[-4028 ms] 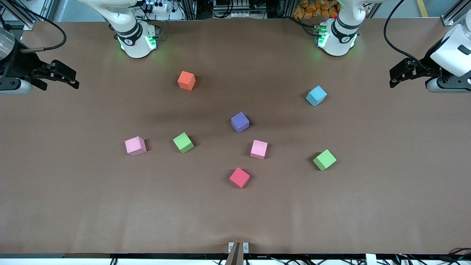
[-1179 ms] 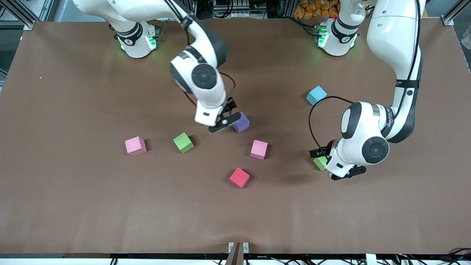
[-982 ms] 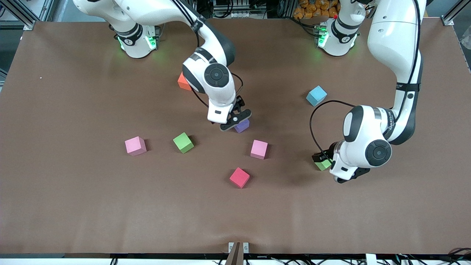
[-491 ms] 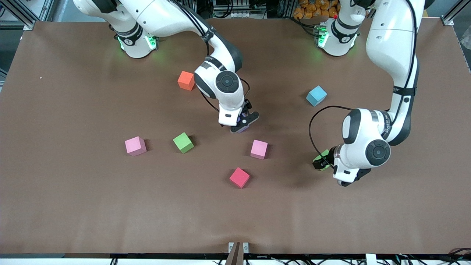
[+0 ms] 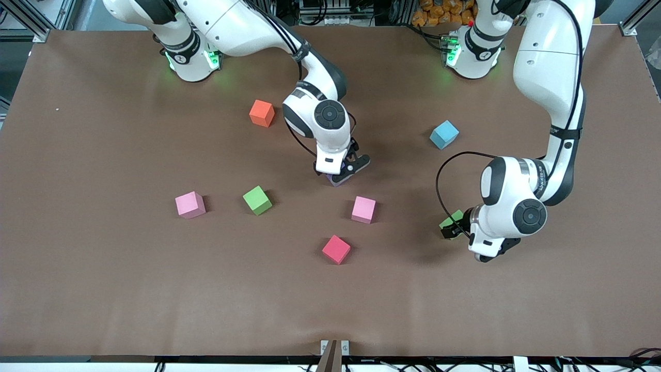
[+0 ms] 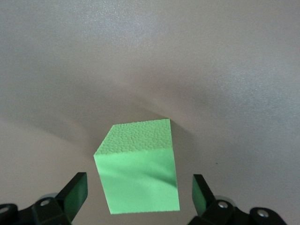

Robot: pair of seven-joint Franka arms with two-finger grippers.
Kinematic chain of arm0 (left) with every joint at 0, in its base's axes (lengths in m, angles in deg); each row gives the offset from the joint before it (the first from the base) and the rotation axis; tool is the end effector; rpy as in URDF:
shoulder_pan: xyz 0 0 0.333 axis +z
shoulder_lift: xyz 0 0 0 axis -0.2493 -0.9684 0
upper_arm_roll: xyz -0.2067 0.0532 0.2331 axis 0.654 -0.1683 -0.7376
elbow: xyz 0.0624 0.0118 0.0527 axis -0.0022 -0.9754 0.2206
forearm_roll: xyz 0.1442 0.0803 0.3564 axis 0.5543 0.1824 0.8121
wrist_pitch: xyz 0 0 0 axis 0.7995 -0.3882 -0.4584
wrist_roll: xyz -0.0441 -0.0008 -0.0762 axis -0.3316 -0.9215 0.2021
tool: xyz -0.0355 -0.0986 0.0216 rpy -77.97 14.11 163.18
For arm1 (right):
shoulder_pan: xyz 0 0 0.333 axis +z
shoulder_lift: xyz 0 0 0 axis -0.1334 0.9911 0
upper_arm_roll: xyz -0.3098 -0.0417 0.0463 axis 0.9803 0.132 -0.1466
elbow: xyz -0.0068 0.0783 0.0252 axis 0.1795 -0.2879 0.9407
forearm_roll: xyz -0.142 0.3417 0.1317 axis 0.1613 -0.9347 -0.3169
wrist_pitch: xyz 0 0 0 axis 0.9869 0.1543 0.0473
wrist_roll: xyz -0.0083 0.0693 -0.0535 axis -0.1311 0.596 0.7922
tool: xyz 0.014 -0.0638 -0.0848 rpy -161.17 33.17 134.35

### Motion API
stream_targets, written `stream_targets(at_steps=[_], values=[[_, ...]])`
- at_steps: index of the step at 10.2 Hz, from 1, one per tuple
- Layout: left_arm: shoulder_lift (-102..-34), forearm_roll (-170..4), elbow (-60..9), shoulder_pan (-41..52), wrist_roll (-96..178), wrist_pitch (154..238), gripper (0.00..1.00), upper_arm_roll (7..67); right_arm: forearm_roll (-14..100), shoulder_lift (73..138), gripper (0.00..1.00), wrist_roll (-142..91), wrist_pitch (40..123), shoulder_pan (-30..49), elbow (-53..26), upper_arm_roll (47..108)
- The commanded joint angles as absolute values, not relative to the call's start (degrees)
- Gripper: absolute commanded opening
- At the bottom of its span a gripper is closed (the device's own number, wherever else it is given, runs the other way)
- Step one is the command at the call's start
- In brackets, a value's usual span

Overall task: Arrange blocks into number 1
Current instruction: 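Reach the right gripper to the purple cube while the left gripper reaches green, then grasp the purple cube with the right gripper while the left gripper grasps green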

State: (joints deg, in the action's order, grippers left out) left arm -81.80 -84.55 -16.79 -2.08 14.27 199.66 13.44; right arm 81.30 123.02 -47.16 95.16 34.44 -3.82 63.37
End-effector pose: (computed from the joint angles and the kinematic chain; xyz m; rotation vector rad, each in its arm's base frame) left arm 0.6625 -0.1443 0.2190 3.0216 0.7454 -0.2985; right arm 0.4567 0.5333 0.2231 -2.9557 -0.8802 0.0906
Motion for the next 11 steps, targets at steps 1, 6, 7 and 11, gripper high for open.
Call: stream_targets(at_steps=[1, 6, 7, 11], values=[[-83.6, -83.5, -17.2, -2.4, 15.5, 204.4, 1.00, 13.2, 83.4, 124.3, 1.00, -48.7, 96.3, 35.2, -2.4, 64.0], [-82.7, -83.4, -17.3, -3.8, 16.6, 205.3, 0.00, 13.5, 85.0, 124.0, 0.00, -50.9, 97.7, 33.8, -3.6, 65.2], [-81.9, -83.6, -17.2, -3.2, 23.5, 204.9, 0.00, 13.7, 84.6, 123.9, 0.00, -56.1, 97.2, 33.8, -3.9, 65.1], [-73.7, -83.6, -16.6, -6.8, 28.6, 193.3, 0.00, 13.7, 80.7, 123.4, 0.00, -73.8, 93.6, 34.5, -3.4, 64.4]])
